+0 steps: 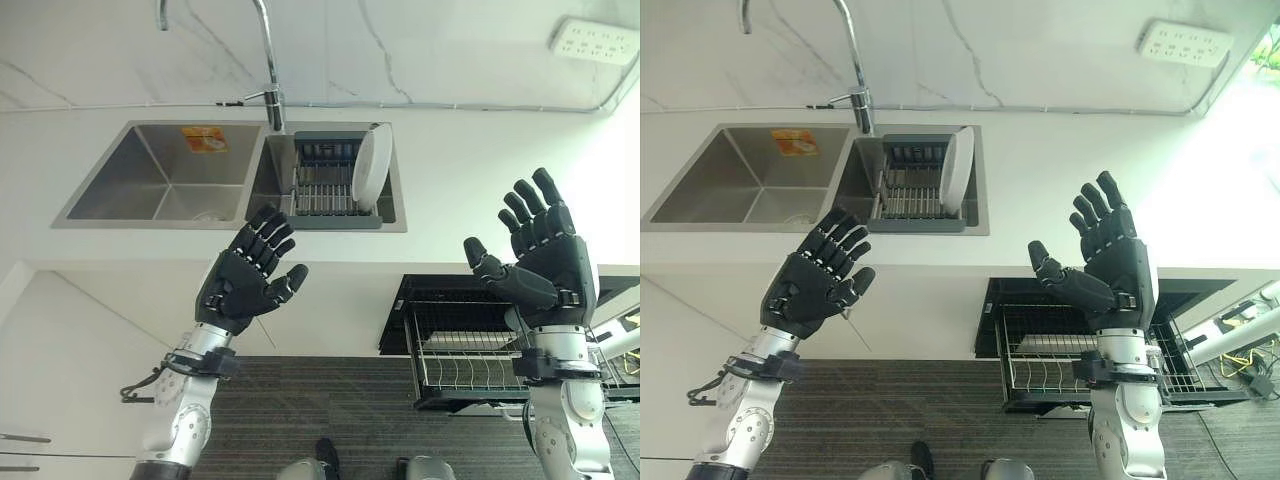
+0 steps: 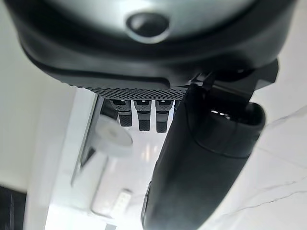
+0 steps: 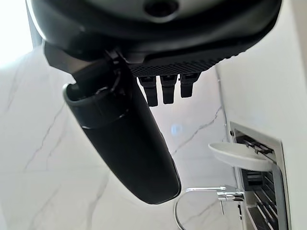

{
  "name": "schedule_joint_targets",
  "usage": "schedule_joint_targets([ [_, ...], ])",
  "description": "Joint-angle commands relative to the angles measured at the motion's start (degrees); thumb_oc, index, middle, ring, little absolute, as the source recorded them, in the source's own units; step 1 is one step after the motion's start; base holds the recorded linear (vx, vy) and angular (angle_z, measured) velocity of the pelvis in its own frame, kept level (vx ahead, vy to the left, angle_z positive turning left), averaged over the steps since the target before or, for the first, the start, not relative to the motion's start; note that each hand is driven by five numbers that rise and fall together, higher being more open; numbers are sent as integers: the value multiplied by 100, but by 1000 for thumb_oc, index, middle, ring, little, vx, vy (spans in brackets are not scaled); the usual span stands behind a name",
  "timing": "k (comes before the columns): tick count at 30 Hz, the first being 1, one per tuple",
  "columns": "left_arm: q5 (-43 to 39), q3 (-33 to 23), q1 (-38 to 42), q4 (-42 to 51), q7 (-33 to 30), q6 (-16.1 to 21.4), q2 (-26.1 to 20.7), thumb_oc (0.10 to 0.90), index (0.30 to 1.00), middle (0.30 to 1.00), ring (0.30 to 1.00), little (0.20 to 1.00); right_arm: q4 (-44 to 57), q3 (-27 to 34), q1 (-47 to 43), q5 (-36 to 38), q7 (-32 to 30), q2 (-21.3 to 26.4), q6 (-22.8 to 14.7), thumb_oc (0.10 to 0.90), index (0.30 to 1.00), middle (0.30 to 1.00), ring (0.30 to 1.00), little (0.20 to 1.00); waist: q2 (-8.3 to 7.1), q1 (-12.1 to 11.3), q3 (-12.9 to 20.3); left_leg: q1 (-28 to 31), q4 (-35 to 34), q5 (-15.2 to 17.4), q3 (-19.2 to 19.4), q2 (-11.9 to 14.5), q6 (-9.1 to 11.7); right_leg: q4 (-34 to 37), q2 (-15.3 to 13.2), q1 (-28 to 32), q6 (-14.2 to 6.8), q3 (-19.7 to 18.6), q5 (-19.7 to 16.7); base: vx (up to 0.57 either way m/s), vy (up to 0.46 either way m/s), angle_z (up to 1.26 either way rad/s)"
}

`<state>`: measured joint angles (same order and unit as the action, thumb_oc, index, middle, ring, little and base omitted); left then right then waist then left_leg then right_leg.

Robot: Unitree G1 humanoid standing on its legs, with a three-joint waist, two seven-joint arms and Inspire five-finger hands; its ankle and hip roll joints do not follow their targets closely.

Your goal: Place the dishes in the dishwasher.

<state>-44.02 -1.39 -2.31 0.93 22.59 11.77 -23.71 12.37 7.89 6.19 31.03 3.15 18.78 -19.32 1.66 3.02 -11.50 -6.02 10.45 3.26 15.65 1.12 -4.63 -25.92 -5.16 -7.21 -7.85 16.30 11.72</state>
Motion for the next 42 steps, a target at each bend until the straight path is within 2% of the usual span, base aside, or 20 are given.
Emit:
schedule_joint_targets([
  [1,270,-24,67,746,831,150,7,800,900,900,900,900,49,521,-370,243,-123,341,-671,800,900,900,900,900,-18,133,309,-191,674,702,-418,80,374,874,97,230,102,48,-690,38,-92,20],
  [7,310,164,-24,649,1769,247,-73,800,900,900,900,900,-255,409,-499,332,-119,418,-872,800,900,900,900,900,-28,64,423,-141,674,730,-199,90,453,874,-3,184,138,31,-344,14,-49,-11],
  [10,833,483,99,513,2877,-536,-294,800,900,900,900,900,-368,350,-540,369,7,472,-883,800,900,900,900,900,0,140,495,-113,674,777,-133,69,481,874,14,118,129,-95,-309,-15,-61,-18],
  [11,862,533,92,511,2970,-645,-317,800,900,900,900,900,-383,354,-544,387,31,482,-885,800,900,900,900,900,8,155,504,-133,674,749,-125,68,481,874,13,80,134,-106,-338,-2,-57,-12],
  [12,905,701,48,468,3208,-1031,-385,800,900,900,900,900,-439,374,-543,477,83,530,-901,800,900,900,900,900,35,204,514,-73,674,802,-104,66,503,874,23,76,105,-171,-313,-20,-61,-10],
  [14,870,890,49,357,3275,-1349,-443,800,900,900,900,900,-491,403,-552,615,149,619,-925,800,900,900,900,900,55,266,544,-91,674,787,-92,57,507,874,48,-13,114,-263,-345,-12,-68,-13],
  [17,859,1099,24,89,3024,-1532,-405,800,900,900,900,900,-572,451,-571,741,264,681,-950,800,900,900,900,900,71,342,549,-59,674,811,-100,51,521,874,101,-47,112,-394,-344,-32,-74,-10],
  [18,1169,1328,-27,-637,2380,-1421,-279,800,900,900,900,900,-662,492,-565,868,367,706,-979,800,900,900,900,900,66,394,561,-42,674,840,-127,48,530,874,178,-47,136,-483,-326,-32,-119,-1],
  [21,1880,1504,-173,-2017,1109,-1220,-62,800,900,900,900,900,-658,543,-527,1090,501,795,-958,800,900,900,900,900,25,416,538,64,674,868,-156,37,549,874,262,38,204,-527,-251,-32,-131,11],
  [22,2545,1553,-262,-2992,233,-916,109,800,900,900,900,900,-565,535,-543,1308,745,881,-945,800,900,900,900,900,-47,404,507,192,674,825,-116,-24,544,874,261,77,263,-542,-231,-11,-127,14],
  [23,2935,1526,-266,-3459,-115,-690,204,800,900,900,900,900,-500,533,-559,1419,954,947,-924,800,900,900,900,900,-105,387,483,250,674,790,-74,-53,543,874,226,108,297,-539,-218,24,-197,8],
  [24,3592,1266,-187,-4497,-846,-247,496,800,900,900,900,900,-269,415,-624,1304,963,1083,-856,800,900,900,900,900,-329,245,351,261,674,292,-186,-212,600,874,135,253,411,-649,-209,35,-164,1],
  [25,3660,1203,-139,-4702,-1025,-203,569,800,900,900,900,900,-224,363,-668,1259,914,1083,-834,800,900,900,900,900,-390,194,311,189,674,122,-250,-271,608,874,119,265,438,-704,-225,72,-157,4],
  [26,3746,959,-80,-5248,-1534,-242,745,800,900,900,900,900,-170,156,-829,1193,813,1034,-734,800,900,900,900,900,-412,35,213,-126,674,-89,-527,-287,639,874,227,350,475,-842,-210,75,-56,9],
  [27,3752,833,-54,-5543,-1742,-265,862,800,900,900,900,900,-166,6,-953,1100,710,965,-692,800,900,900,900,900,-398,-43,151,-273,674,-140,-643,-242,662,874,309,436,492,-912,-158,163,-7,4],
  [28,3671,667,-42,-5910,-1993,-357,1018,800,900,900,900,900,-116,-217,-1128,922,552,854,-602,800,900,900,900,900,-335,-162,119,-605,674,-284,-832,-105,719,874,450,494,513,-991,-92,201,46,-19],
  [32,3278,248,-123,-6575,-2357,-1013,1262,800,900,900,900,900,150,-588,-1346,583,209,743,-289,800,900,900,900,900,-174,-376,64,-1401,674,-621,-1314,337,910,874,642,745,534,-1139,155,275,128,-71],
  [34,3084,142,-170,-6716,-2384,-1178,1267,800,900,900,900,900,251,-629,-1346,532,187,727,-164,800,900,900,900,900,-140,-368,70,-1481,674,-584,-1317,433,910,874,632,813,524,-1178,207,332,211,-69],
  [38,2943,-33,-289,-6891,-2310,-1396,1303,800,900,900,900,900,344,-601,-1352,615,313,785,21,800,900,900,900,900,-124,-392,112,-1351,674,-347,-1323,350,827,874,531,988,439,-1265,313,281,221,-53],
  [42,3081,-82,-275,-7057,-2334,-1549,1348,800,900,900,900,900,323,-522,-1334,736,209,741,-30,800,900,900,900,900,-132,-379,219,-1043,674,83,-1126,214,619,874,177,995,268,-1082,264,244,241,-67],
])
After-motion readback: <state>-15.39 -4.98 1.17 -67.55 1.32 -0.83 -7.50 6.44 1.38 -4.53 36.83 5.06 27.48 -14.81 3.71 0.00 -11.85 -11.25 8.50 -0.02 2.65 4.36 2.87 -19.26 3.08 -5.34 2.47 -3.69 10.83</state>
